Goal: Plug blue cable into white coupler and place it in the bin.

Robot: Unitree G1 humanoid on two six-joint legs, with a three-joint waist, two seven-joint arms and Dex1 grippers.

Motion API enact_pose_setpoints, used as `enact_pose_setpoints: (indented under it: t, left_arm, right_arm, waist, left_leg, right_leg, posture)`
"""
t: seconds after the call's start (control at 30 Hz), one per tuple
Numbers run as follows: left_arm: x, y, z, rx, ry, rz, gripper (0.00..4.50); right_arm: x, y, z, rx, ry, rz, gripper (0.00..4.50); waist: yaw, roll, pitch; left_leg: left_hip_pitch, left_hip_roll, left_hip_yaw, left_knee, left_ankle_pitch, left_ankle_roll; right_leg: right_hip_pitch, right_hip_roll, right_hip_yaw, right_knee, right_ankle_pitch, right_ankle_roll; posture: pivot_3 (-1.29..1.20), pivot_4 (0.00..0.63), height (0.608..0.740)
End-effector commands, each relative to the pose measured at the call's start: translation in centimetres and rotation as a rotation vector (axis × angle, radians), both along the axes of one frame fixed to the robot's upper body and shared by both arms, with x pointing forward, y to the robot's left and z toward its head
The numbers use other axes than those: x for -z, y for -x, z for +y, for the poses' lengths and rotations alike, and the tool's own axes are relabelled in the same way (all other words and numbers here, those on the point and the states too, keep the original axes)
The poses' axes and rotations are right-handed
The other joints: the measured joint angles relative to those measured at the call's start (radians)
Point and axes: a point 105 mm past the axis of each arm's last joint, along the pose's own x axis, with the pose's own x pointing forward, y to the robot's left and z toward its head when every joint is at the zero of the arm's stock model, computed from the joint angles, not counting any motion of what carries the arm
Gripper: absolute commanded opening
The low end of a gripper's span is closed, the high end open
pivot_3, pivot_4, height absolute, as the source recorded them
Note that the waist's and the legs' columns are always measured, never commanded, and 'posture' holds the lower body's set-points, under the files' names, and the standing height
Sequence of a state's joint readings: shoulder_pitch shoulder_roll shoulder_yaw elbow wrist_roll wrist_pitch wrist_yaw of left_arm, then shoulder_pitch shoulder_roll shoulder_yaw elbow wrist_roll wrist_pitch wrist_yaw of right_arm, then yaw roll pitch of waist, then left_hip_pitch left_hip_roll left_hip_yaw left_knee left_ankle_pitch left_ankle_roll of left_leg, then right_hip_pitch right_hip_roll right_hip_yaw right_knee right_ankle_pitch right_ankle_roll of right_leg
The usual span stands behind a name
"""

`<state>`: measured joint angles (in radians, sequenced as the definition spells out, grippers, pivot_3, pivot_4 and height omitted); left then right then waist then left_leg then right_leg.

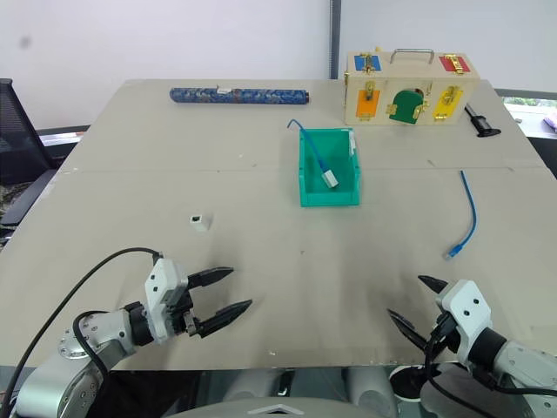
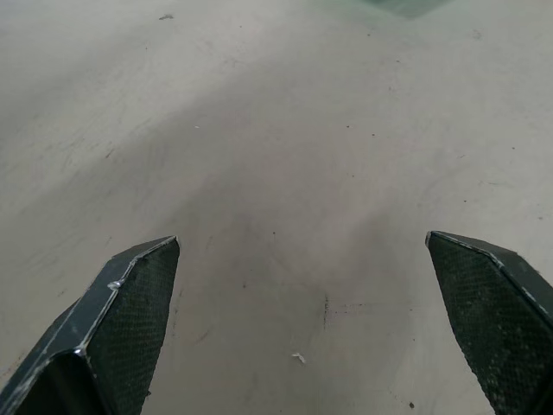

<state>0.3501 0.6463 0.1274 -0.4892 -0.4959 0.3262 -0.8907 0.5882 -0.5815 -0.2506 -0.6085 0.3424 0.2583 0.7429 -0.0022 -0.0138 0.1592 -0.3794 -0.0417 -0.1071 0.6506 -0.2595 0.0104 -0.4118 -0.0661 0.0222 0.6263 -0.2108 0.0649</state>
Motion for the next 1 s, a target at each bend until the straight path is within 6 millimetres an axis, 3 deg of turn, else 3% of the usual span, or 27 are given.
enact_pose_setpoints:
  t: [0.03, 0.13, 0.27, 0.4, 0.47, 0.57, 0.73, 1.0]
  left_arm:
    - [-1.8, -1.0, -0.5, -0.015, 0.045, -0.063, 4.42]
    - [-4.6, -2.3, -2.8, -0.010, 0.169, -0.074, 4.42]
    - [-6.5, -2.1, -5.3, 0.086, 0.187, -0.065, 4.42]
    - [-8.6, -2.1, -6.7, 0.202, 0.120, -0.149, 4.42]
    - [-9.6, -1.7, -7.1, 0.262, 0.092, -0.181, 4.42]
    - [-10.2, -0.7, -7.9, 0.354, 0.063, -0.191, 4.50]
    - [-9.8, 0.1, -8.3, 0.395, 0.040, -0.194, 4.50]
    - [-8.6, 2.0, -7.9, 0.373, 0.035, -0.183, 4.50]
  right_arm:
    - [-1.8, -1.3, -0.1, 0.028, 0.000, -0.079, 4.50]
    - [-4.3, -3.5, 0.0, 0.039, 0.035, -0.123, 4.50]
    - [-6.3, -4.4, 0.3, -0.051, 0.060, -0.080, 4.50]
    - [-7.9, -5.6, -1.6, -0.205, 0.300, -0.065, 4.50]
    - [-7.8, -6.0, -3.5, -0.289, 0.465, -0.028, 4.50]
    - [-7.1, -7.1, -6.6, -0.405, 0.714, 0.015, 3.25]
    - [-5.5, -9.3, -9.2, -0.527, 0.915, 0.056, 3.25]
    - [-3.5, -12.2, -9.6, -0.611, 0.998, 0.058, 3.25]
  waist:
    - [0.000, 0.000, 0.000]
    - [0.001, 0.000, 0.001]
    - [0.002, -0.001, 0.000]
    - [0.002, 0.000, 0.002]
    - [0.003, 0.000, 0.004]
    - [0.000, -0.001, 0.005]
    - [-0.015, -0.002, 0.007]
    - [-0.012, -0.002, 0.011]
  left_leg:
    - [0.000, 0.000, 0.000, 0.000, 0.000, 0.000]
    - [0.000, 0.000, 0.000, 0.002, 0.000, 0.000]
    - [0.000, 0.000, 0.000, 0.003, 0.000, 0.000]
    - [-0.001, -0.001, 0.004, 0.001, 0.000, 0.000]
    - [-0.001, -0.001, 0.005, 0.001, 0.000, 0.000]
    - [-0.001, -0.001, 0.008, 0.002, 0.000, 0.001]
    - [0.000, 0.001, 0.011, 0.002, 0.000, 0.001]
    - [0.001, 0.002, 0.016, 0.001, 0.000, 0.000]
  right_leg:
    - [0.000, 0.000, 0.000, 0.000, 0.000, 0.000]
    - [0.000, 0.000, 0.000, 0.000, 0.000, 0.000]
    - [0.001, 0.000, -0.001, 0.000, 0.001, 0.000]
    - [0.000, 0.001, -0.002, -0.001, 0.005, 0.000]
    - [0.000, 0.001, -0.002, -0.002, 0.005, -0.001]
    - [0.001, 0.001, -0.002, -0.002, 0.002, -0.002]
    - [0.001, 0.001, 0.000, -0.002, 0.002, -0.002]
    - [0.000, 0.002, 0.005, -0.001, 0.004, -0.005]
  posture:
    - [0.00, 0.150, 0.740]
    - [0.00, 0.150, 0.740]
    - [0.00, 0.150, 0.740]
    - [0.00, 0.150, 0.740]
    - [0.00, 0.150, 0.740]
    - [0.00, 0.150, 0.740]
    - [0.00, 0.150, 0.740]
    - [0.00, 0.150, 0.740]
